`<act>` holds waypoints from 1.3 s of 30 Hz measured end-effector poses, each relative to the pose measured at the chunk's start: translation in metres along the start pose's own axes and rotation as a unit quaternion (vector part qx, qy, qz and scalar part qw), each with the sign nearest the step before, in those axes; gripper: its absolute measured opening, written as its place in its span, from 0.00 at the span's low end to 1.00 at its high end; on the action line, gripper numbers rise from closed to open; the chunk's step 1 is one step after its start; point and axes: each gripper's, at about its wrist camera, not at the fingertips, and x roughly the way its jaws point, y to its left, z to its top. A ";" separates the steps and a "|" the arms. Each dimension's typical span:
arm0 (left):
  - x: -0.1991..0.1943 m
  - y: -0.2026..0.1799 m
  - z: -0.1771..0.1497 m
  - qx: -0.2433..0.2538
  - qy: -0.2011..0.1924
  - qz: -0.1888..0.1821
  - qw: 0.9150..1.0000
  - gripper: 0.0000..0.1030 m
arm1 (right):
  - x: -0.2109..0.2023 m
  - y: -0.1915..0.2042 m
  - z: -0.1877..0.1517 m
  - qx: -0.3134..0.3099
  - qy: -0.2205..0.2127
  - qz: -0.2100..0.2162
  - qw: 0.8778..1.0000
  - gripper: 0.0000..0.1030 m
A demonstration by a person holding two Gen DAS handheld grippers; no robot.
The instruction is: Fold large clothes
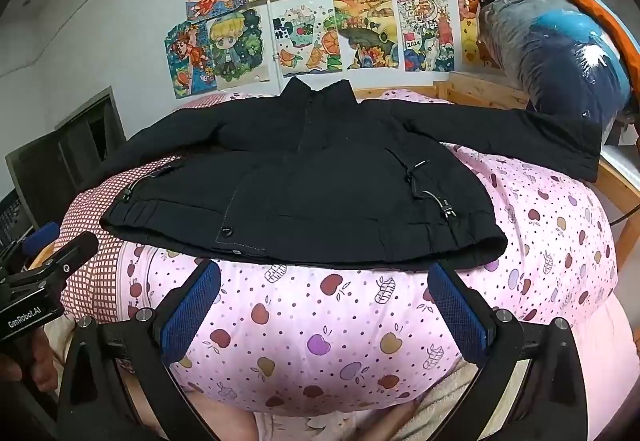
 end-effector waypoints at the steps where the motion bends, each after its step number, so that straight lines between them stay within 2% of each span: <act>1: 0.000 0.000 0.000 0.000 0.000 -0.001 1.000 1.00 | 0.000 0.000 0.000 0.000 0.000 0.000 1.000 0.99; 39: -0.005 -0.005 0.002 0.005 -0.004 -0.004 1.000 1.00 | -0.002 0.002 0.002 0.004 0.003 -0.001 1.000 0.99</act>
